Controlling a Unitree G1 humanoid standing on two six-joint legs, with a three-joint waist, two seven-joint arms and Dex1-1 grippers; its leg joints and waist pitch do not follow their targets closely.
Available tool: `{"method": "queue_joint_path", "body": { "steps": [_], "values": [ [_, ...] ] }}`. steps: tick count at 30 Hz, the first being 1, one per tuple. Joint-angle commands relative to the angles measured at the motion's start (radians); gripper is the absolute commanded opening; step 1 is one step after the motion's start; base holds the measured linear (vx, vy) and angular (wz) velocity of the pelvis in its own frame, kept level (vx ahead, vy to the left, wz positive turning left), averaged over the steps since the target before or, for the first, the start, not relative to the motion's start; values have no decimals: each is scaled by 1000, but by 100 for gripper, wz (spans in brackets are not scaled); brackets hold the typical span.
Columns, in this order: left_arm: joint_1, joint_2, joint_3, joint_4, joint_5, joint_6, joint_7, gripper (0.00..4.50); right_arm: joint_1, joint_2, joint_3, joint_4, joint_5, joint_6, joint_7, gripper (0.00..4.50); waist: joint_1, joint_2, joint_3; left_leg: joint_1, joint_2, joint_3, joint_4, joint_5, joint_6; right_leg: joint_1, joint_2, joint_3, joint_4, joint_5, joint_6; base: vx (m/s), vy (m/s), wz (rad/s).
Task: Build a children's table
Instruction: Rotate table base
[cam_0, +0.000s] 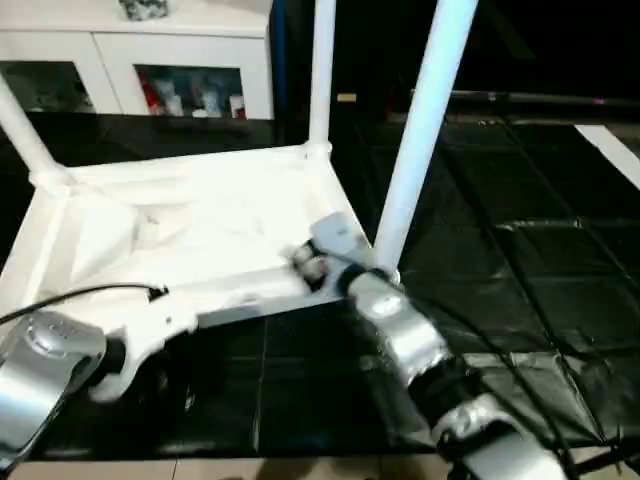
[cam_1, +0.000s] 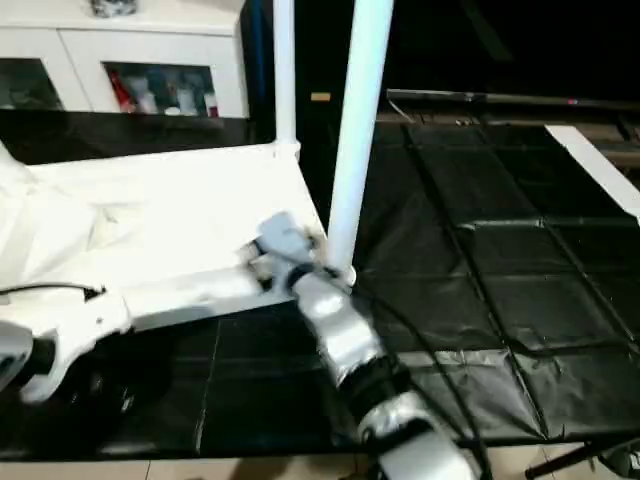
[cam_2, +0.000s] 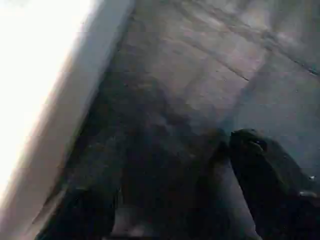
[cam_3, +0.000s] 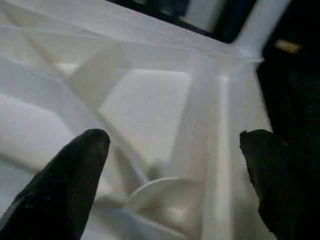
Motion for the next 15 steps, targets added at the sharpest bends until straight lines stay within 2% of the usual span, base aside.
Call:
{"method": "queue_joint_path", "body": {
  "steps": [1,6,9,12,14,15],
  "values": [
    [-20,-14,10,18,11,-12,38,358,-26,-25,-36,45,-16,-28,-55,450,-3,27,-63,2,-14,14,-68,-226,-59,45,-19,19,-53,-149,-170,0,0,0],
    [-77,-69,21,65,13,-44,99,358,-53,-66,-80,97,-6,-56,-90,450,7,28,-66,4,-14,16,-62,-211,-46,44,-16,18,-47,-92,-187,0,0,0],
    [-105,-98,13,89,12,-58,118,358,-65,-100,-102,125,-2,-76,-93,450,12,27,-65,3,-14,15,-62,-221,-47,45,-17,17,-47,-108,-183,0,0,0],
    [-123,-129,-2,107,12,-69,141,358,-74,-138,-119,156,-1,-94,-94,450,20,20,-65,2,-14,16,-60,-227,-45,46,-18,17,-50,-132,-174,0,0,0],
    [-137,-151,-17,120,12,-77,163,358,-85,-168,-130,188,-2,-114,-101,450,25,22,-67,5,-14,17,-58,-232,-44,43,-18,17,-50,-135,-178,0,0,0],
    [-149,-179,-30,133,16,-86,186,358,-93,-203,-146,210,3,-125,-101,450,24,22,-67,2,-14,16,-58,-225,-44,46,-18,17,-48,-128,-179,0,0,0]
  ]
}}
